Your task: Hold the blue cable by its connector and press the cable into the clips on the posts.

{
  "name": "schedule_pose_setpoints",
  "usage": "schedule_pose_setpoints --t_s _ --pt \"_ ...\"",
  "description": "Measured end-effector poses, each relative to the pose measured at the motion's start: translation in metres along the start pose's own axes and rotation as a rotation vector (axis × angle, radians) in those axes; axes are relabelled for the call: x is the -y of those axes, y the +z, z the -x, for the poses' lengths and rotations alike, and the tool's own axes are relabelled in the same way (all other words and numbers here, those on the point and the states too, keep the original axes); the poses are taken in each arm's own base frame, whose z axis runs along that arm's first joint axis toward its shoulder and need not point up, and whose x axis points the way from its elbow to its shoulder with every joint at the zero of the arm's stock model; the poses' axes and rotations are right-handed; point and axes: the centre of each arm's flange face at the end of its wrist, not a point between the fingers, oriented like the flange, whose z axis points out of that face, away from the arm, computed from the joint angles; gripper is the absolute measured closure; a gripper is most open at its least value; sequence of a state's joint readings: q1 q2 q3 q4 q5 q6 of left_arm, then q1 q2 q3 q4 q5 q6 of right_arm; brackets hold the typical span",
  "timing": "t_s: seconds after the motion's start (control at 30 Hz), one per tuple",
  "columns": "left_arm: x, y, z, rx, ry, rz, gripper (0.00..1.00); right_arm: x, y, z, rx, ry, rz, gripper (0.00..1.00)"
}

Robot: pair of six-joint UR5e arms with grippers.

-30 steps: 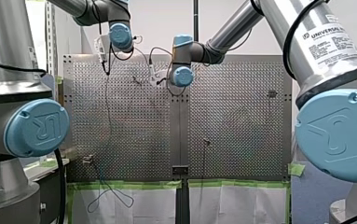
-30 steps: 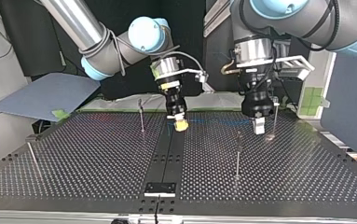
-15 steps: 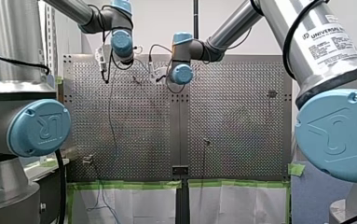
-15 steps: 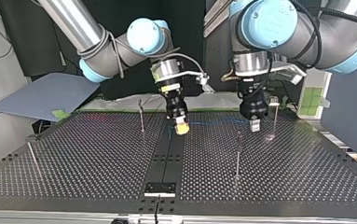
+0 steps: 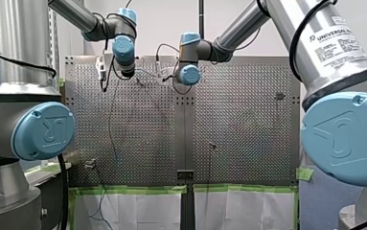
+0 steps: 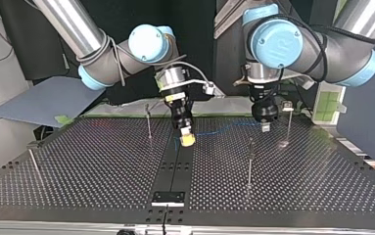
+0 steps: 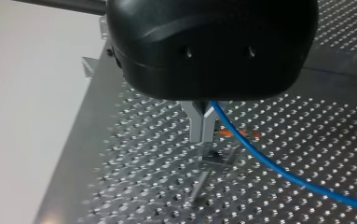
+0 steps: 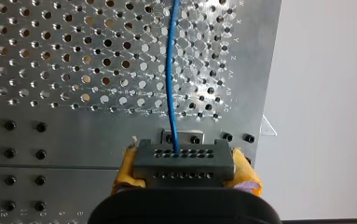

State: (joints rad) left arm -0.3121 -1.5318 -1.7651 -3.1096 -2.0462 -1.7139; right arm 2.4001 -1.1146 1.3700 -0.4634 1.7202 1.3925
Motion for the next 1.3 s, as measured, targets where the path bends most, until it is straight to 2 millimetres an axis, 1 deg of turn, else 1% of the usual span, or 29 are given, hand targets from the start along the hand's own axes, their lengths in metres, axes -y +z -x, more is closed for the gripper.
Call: schedule_pose_setpoints --t_s 0.07,0.13,0.3,0.37,0.6,0.87,1.07,1.3 --pt "0.002 0.004 -0.006 -0.014 0.008 -0.011 1.0 -0.001 0.001 0.001 0.002 0.0 0.001 1.0" --pt "0.004 0.007 -0.011 -0.025 0.017 -0.02 1.0 -0.002 0.003 0.007 0.01 -0.001 0.002 1.0" --pt "0.003 0.012 -0.014 -0.029 0.026 -0.019 1.0 -0.001 0.007 0.026 0.036 -0.005 0.0 1.0" --pt "0.002 0.013 -0.014 -0.028 0.028 -0.015 1.0 -0.002 0.009 0.028 0.038 -0.006 0.0 1.0" --pt "0.001 0.015 -0.015 -0.029 0.043 -0.01 1.0 -0.013 0.017 0.026 0.042 -0.001 0.008 1.0" --pt "0.005 0.021 -0.024 -0.041 0.064 -0.031 1.0 -0.022 0.022 0.024 0.045 0.0 0.016 1.0" --pt "0.002 0.025 -0.026 -0.045 0.068 -0.019 1.0 -0.016 0.022 0.02 0.038 -0.003 0.005 1.0" --pt "-0.003 0.034 -0.03 -0.048 0.07 0.002 1.0 -0.004 0.021 0.013 0.028 -0.001 -0.014 1.0"
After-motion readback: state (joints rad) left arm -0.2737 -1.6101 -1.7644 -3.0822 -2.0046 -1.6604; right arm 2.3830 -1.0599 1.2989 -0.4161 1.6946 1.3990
